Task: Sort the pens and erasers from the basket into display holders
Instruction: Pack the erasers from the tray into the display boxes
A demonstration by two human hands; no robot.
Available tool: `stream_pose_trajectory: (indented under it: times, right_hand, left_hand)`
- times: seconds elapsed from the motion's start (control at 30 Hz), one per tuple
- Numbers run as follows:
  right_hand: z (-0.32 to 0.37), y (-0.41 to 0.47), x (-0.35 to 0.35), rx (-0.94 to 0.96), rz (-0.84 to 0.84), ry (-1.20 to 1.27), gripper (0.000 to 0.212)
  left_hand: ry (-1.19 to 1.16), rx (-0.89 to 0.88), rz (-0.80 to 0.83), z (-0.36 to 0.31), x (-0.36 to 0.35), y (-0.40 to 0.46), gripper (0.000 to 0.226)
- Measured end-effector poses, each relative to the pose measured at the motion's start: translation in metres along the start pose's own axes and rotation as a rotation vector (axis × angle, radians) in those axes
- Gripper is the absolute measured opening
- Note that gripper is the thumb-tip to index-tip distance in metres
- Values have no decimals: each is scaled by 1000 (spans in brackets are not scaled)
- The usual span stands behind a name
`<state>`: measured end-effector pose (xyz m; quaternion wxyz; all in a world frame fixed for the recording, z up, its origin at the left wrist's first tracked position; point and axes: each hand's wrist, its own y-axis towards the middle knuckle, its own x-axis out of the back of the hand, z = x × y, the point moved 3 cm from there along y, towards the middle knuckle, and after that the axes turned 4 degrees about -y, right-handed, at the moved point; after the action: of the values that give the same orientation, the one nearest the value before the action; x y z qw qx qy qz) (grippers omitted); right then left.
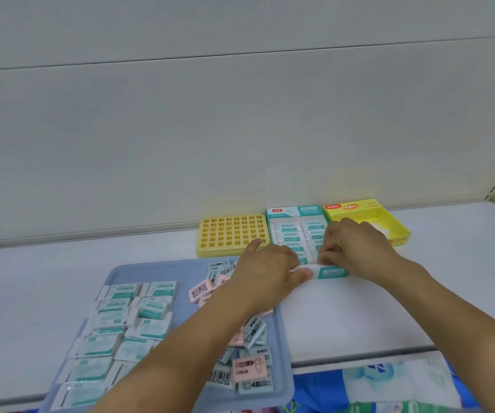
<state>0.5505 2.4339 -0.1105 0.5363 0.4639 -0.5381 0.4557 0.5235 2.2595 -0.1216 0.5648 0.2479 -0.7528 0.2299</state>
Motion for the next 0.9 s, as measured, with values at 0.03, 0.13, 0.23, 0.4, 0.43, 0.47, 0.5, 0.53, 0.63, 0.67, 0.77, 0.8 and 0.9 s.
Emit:
stream_pose_trajectory:
  times: [0.03,0.13,0.23,0.4,0.43,0.47,0.5,0.53,0.63,0.67,0.77,0.8,0.9]
  right_hand:
    - [1,-2,2,-9,10,-16,23]
    - [13,-14,11,25,-9,-34,34]
    - [52,-29,25,138,-188,176,35]
    - [151,-52,33,414,-176,454,28]
    - [169,-55,31,459,-154,467,27]
    - [186,-56,29,496,-130,466,27]
    - [201,-56,26,526,-101,445,27]
    - [214,-57,24,550,-67,402,28]
    - [241,-56,17,558,14,240,31]
    - [245,-56,15,544,18,213,31]
    - [254,-54,13,491,46,215,25]
    - [256,-54,12,476,66,219,21]
    - [256,-52,12,441,131,257,21]
  left_hand:
    - [-53,1,-13,-1,2,-3,44]
    - [-319,-8,-220,-1,16,-29,41]
    - [-437,0,-447,15,32,-85,39]
    - [-391,271,-476,90,48,-184,25]
    - [-353,329,-465,105,50,-198,26]
    - [-304,376,-438,118,51,-208,27]
    - [-258,412,-398,128,50,-215,29]
    - [-225,439,-356,136,48,-219,30]
    - [-184,463,-273,148,41,-220,35]
    - [-170,458,-272,150,40,-218,35]
    - [-136,441,-276,152,42,-211,35]
    - [-127,438,-263,153,43,-209,34]
    - [-127,429,-226,155,45,-203,27]
